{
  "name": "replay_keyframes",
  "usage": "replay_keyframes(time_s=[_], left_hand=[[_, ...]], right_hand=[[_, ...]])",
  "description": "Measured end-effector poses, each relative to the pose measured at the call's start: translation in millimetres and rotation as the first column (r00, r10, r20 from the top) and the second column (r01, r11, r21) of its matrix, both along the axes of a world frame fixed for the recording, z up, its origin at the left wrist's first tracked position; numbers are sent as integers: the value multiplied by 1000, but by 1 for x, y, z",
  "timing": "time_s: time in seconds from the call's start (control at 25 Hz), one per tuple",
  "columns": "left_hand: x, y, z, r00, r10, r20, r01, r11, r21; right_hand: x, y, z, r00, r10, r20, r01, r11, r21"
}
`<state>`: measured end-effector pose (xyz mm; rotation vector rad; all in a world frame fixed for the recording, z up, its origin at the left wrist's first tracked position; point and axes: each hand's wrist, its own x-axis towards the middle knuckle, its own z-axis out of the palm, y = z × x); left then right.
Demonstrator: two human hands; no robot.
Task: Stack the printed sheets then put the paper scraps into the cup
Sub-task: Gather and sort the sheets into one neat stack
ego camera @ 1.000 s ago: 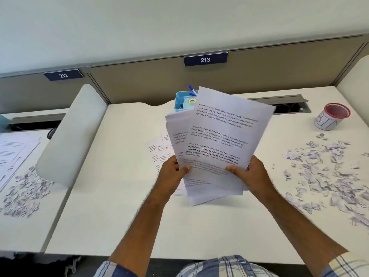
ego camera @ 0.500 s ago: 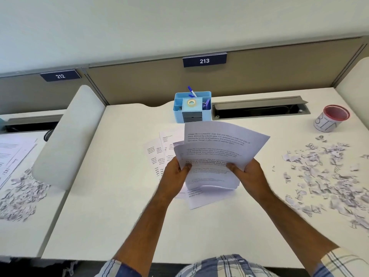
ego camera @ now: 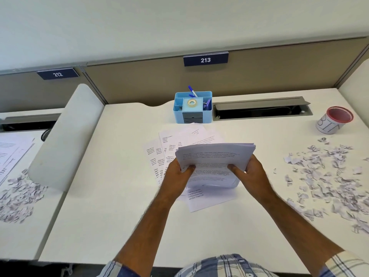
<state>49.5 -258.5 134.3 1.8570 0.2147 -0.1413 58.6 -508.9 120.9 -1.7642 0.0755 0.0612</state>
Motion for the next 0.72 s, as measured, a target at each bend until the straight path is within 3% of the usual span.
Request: replay_keyframes(time_s=[0.48,0.72], left_hand=[[7,-14,-12,992,78,-96,-94,979,-182],[7,-18,-25,985,62,-161,-85,987,-136]], right_hand=[[3,5,-4,1000,-19,15,19,1000,-14],[3,3,-18,999,-3,-36,2,1000,-22]])
